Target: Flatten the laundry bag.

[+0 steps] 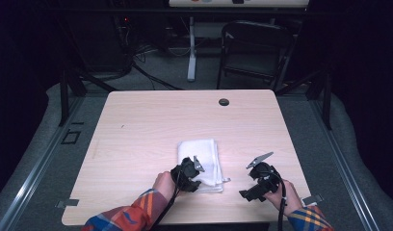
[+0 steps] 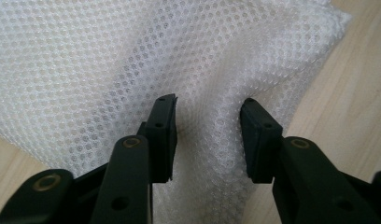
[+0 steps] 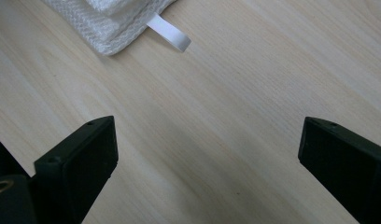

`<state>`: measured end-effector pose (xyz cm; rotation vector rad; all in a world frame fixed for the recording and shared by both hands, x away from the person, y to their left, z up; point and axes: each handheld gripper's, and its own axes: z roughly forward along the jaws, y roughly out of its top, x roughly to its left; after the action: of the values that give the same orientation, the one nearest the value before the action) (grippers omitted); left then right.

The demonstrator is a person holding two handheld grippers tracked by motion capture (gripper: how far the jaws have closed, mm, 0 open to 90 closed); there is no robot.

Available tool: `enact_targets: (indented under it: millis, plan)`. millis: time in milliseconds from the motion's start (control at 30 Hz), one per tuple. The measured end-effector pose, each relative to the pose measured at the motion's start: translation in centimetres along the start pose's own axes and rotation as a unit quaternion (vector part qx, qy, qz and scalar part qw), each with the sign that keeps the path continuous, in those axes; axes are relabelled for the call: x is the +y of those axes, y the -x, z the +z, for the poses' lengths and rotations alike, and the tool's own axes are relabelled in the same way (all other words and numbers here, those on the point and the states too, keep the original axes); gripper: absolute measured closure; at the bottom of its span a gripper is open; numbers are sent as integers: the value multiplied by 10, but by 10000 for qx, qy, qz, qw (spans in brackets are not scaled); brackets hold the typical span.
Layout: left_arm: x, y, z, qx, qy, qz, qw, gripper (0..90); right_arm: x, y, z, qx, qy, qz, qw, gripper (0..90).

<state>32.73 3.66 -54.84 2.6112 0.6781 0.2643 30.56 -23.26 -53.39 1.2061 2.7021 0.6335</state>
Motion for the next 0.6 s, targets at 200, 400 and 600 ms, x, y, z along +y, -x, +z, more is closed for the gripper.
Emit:
enact_targets:
  millis: [200, 400, 600]
  plan:
    - [-1, -2, 0, -58, 22, -15, 10000, 733, 2, -4, 1, 58, 75, -16, 10000, 70]
    - [-2, -4, -1, -83, 61, -1, 9999, 769, 9, -15, -2, -138, 280, -234, 9992, 194]
    - [-3, -5, -1, -141, 112, -47, 9998, 776, 18, -27, 0, -255, 390, -520, 9976, 481]
